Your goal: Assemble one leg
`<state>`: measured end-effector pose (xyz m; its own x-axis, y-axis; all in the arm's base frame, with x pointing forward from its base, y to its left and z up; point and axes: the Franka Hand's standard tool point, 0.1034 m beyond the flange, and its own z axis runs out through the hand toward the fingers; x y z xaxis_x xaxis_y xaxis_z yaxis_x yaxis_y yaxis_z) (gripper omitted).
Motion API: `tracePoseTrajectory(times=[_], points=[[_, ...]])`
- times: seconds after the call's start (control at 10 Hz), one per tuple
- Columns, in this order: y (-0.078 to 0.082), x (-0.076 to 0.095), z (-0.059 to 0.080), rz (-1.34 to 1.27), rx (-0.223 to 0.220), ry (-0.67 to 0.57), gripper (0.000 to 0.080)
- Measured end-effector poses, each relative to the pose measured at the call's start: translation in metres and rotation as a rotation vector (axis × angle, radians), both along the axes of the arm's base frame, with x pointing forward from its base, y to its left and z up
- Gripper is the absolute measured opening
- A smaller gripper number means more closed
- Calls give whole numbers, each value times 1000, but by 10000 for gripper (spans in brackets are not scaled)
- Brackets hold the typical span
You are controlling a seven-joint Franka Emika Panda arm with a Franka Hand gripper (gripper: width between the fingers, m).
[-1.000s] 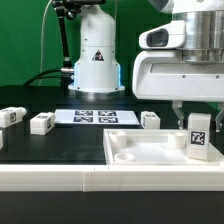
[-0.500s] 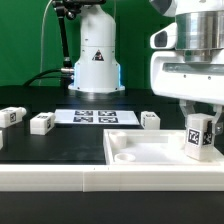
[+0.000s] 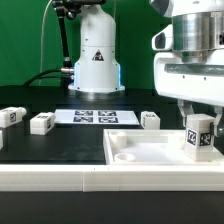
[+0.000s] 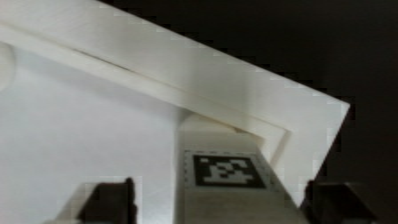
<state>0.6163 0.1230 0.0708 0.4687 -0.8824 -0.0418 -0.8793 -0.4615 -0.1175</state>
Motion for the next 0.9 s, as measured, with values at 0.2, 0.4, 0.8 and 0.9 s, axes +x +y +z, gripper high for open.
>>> tracePoseTrajectory(times=[0.2, 0.4, 0.8, 0.9], points=[[-3, 2, 2, 236, -20, -19, 638], [-1, 4, 5, 446, -31, -19, 648], [-1, 3, 4, 880, -86, -8, 649], [-1, 2, 3, 962, -99, -10, 649]])
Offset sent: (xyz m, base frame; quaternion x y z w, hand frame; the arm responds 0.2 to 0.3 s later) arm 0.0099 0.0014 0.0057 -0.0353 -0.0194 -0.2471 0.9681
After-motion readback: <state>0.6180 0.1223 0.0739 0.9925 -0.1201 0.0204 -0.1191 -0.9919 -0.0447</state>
